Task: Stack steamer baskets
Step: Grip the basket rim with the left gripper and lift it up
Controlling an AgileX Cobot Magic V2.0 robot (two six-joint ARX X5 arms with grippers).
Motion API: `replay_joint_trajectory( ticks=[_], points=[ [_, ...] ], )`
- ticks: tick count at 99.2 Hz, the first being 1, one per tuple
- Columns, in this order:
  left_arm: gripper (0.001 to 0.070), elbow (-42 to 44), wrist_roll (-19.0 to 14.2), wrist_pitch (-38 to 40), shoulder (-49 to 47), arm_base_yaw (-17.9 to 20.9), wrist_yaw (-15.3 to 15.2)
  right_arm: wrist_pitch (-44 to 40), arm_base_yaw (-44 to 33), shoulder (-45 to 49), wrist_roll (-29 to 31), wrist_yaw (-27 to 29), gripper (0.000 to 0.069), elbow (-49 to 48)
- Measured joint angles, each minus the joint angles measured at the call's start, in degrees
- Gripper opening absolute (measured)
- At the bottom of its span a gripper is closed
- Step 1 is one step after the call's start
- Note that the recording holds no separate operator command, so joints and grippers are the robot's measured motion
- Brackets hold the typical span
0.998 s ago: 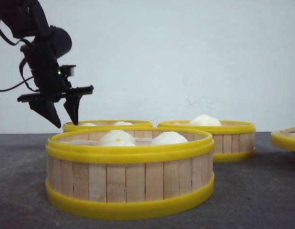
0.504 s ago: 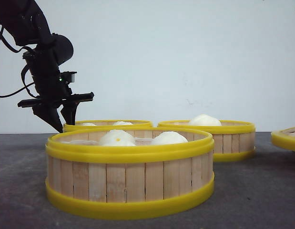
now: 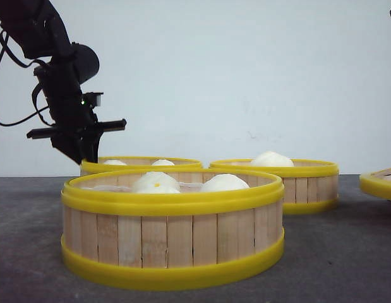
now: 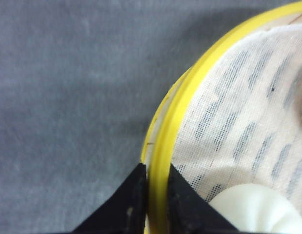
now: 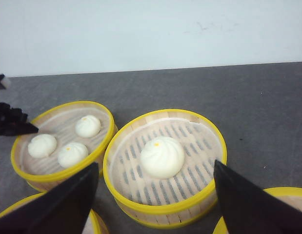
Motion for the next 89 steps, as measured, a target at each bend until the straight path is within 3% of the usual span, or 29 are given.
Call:
replay_joint_trajectory(
  ticks=[14, 31, 50, 89],
  points=[
    [0.0028, 3.2, 0.0, -0.5, -0.3, 0.8, 0.7, 0.0, 0.0, 0.0, 0.0, 0.0, 0.0466, 0.0],
    [0.0028, 9.7, -0.2, -7.5, -3.9, 2.7, 6.1, 0.0, 0.0, 0.0, 0.0, 0.0, 0.0466, 0.0],
    [0.0028, 14.0, -0.1, -12.7, -12.2, 2.6, 9.1, 0.8, 0.0, -0.4, 0.0, 0.0, 0.0466, 0.0],
    [0.0028, 14.0, 2.1, -22.0, -30.1, 1.2, 9.9, -0.9, 0.0, -2.4, 0.0, 0.0, 0.0466, 2.5]
  ],
)
